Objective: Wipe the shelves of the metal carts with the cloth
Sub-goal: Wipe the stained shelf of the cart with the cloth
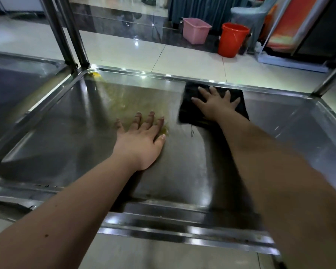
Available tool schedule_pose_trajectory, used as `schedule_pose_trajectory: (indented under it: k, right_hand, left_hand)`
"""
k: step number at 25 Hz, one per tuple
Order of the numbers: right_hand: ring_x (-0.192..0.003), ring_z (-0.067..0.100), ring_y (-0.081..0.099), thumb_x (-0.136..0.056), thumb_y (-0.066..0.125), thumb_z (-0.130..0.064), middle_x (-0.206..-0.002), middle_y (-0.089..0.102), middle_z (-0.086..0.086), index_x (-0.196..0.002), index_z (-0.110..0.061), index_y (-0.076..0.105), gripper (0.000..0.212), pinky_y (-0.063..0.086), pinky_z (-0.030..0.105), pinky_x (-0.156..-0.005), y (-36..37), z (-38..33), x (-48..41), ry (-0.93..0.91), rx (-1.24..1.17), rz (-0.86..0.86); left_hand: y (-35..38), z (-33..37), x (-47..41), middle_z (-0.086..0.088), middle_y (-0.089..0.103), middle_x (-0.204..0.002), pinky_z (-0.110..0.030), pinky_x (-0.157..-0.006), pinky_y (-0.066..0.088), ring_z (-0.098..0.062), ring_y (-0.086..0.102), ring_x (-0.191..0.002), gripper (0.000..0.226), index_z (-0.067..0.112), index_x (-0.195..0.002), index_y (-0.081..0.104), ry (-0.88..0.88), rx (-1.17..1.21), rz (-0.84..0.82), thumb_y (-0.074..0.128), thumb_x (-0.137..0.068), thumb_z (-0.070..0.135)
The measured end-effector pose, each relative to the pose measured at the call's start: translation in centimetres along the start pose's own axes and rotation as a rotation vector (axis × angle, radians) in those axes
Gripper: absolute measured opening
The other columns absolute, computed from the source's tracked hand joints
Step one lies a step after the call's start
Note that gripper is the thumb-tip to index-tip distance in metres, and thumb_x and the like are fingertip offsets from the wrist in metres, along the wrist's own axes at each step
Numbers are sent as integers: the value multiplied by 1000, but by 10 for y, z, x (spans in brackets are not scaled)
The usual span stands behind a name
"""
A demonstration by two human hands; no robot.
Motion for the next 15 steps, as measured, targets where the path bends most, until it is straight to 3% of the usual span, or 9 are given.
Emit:
schedule_pose_trajectory:
  k: [3,8,12,15]
  right_hand:
    - [-147,41,-9,-85,21,-81,-164,0,-8,-150,-51,11,72,-11,71,-107,-3,0,-31,73,3,-10]
    - [-147,41,-10,-86,18,-80,-164,-3,-9,-150,-51,6,71,-10,70,-109,-1,5,-9,36,13,-4]
    - [-146,41,-13,-89,16,-77,-163,-7,-11,-150,-52,0,67,-9,69,-110,15,-1,69,-67,30,-8]
    - [-147,40,-12,-83,4,-80,-162,-10,-14,-146,-56,-9,69,-8,67,-111,35,2,164,-213,117,49]
  left_hand:
    - [1,-1,-1,12,-8,-163,-66,-113,0,-20,-6,-150,58,43,-153,-2,-2,-5,7,12,-99,56]
    - [1,0,-3,10,-6,-163,-66,-113,-1,-20,-4,-150,58,41,-153,1,-8,-7,19,15,-98,56]
    - [1,2,-3,10,-5,-163,-66,-113,0,-20,-4,-150,57,42,-153,2,-11,-4,15,15,-99,55]
    - [0,1,-4,11,-5,-163,-66,-113,1,-20,-4,-150,57,43,-153,3,-18,-1,20,15,-99,55]
Point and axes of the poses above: each hand's wrist, its own x-axis away from the middle knuckle, its own y-axis out of the palm, z = x × y, the point moved 3 cm from there along -x, towards the middle knuckle
